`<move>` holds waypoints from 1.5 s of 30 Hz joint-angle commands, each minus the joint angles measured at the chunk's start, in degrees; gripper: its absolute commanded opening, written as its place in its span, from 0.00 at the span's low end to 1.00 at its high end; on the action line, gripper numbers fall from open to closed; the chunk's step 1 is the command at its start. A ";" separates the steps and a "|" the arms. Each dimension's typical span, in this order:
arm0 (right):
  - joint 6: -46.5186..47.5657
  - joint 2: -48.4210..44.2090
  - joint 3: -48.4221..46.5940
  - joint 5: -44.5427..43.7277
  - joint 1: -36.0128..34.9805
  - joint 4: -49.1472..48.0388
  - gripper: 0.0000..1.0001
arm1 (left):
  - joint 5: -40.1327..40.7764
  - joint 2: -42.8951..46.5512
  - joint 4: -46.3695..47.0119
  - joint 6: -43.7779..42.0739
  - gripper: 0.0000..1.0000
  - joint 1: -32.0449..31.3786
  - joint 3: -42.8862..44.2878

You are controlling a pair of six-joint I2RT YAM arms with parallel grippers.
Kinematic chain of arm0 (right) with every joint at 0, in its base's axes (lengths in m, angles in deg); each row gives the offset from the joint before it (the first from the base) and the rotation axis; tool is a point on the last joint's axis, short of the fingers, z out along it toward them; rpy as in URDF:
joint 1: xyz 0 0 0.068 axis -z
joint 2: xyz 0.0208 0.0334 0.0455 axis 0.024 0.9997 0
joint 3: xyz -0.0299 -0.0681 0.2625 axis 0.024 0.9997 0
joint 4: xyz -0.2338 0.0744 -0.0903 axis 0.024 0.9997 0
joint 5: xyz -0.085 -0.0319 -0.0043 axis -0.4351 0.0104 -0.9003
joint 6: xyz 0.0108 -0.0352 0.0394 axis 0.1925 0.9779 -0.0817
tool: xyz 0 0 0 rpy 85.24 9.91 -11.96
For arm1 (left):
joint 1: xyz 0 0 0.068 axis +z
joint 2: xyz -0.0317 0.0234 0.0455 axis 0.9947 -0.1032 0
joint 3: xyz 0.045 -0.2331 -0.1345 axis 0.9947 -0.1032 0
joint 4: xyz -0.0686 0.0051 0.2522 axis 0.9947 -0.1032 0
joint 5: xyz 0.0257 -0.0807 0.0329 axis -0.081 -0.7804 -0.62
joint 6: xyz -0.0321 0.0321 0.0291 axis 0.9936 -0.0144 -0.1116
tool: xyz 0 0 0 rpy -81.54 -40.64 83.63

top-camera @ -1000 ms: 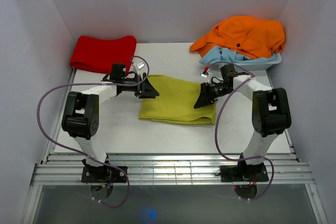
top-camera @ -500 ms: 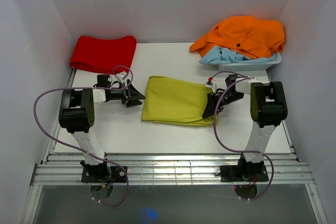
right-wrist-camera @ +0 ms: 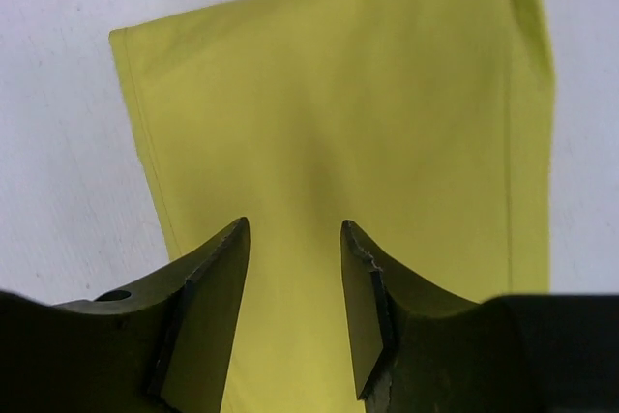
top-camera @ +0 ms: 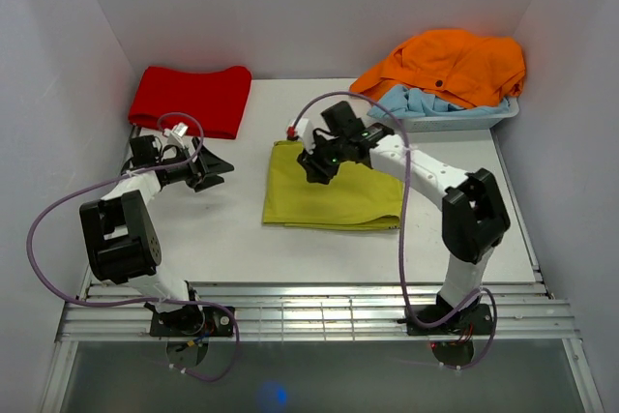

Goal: Fold and stack the trousers
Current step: Fold the trousers, then neatly place the folded trousers to the corner

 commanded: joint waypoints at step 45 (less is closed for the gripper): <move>-1.23 18.35 -1.80 -20.41 -24.16 -4.82 0.59 | 7.18 3.81 -4.53 -4.90 0.98 2.23 -4.36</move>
